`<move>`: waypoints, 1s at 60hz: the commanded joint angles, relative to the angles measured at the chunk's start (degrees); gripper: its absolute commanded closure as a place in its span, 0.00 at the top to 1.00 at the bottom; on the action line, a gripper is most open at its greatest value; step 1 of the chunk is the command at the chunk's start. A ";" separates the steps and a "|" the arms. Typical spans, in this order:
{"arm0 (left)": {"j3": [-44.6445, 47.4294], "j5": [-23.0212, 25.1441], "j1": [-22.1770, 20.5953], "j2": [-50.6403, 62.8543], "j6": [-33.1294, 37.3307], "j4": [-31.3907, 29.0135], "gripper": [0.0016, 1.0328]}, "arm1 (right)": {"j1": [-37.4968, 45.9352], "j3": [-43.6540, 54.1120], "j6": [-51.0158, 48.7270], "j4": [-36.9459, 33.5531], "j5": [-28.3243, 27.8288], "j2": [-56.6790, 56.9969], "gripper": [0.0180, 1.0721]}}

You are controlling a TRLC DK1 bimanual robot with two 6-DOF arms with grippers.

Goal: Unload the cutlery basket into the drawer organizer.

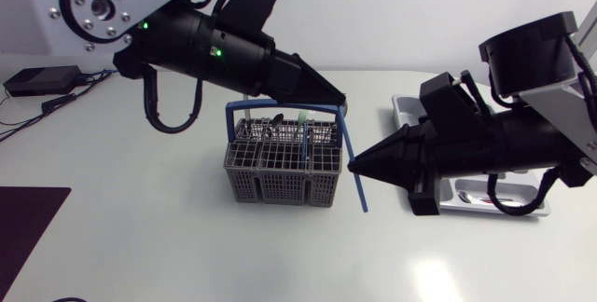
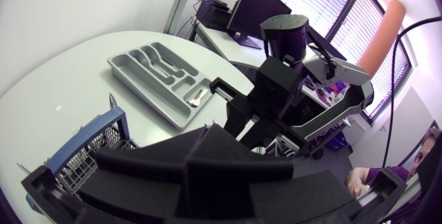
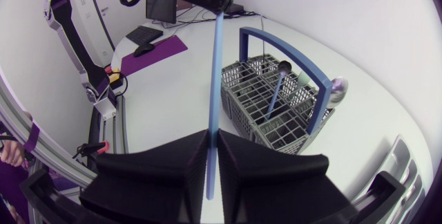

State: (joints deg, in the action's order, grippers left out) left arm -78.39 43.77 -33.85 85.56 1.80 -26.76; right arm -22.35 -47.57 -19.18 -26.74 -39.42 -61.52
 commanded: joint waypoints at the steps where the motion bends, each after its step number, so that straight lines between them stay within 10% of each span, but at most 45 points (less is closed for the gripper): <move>1: -2.38 0.62 0.80 1.19 -1.72 0.13 0.10 | -0.50 0.73 0.90 0.02 -0.83 -0.01 0.08; 17: -2.47 0.70 0.80 1.19 -2.59 0.31 0.13 | -0.77 1.52 0.72 -0.68 -0.83 0.78 0.06; 31: -5.02 0.62 2.73 0.22 -3.03 0.48 0.66 | -0.68 2.22 0.37 -1.82 -0.66 1.84 0.06; 41: -6.16 0.62 8.88 -2.85 -5.67 3.47 0.81 | 2.75 3.45 -2.62 -4.72 -0.75 3.16 0.06; 60: 0.26 -1.49 13.63 -5.58 -0.31 6.81 0.82 | 21.12 3.19 -7.80 -5.51 -2.77 -2.12 0.06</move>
State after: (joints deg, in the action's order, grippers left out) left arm -82.06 42.78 -18.87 80.18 -2.00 -19.40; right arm -5.39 -44.51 -25.30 -32.36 -41.78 -60.31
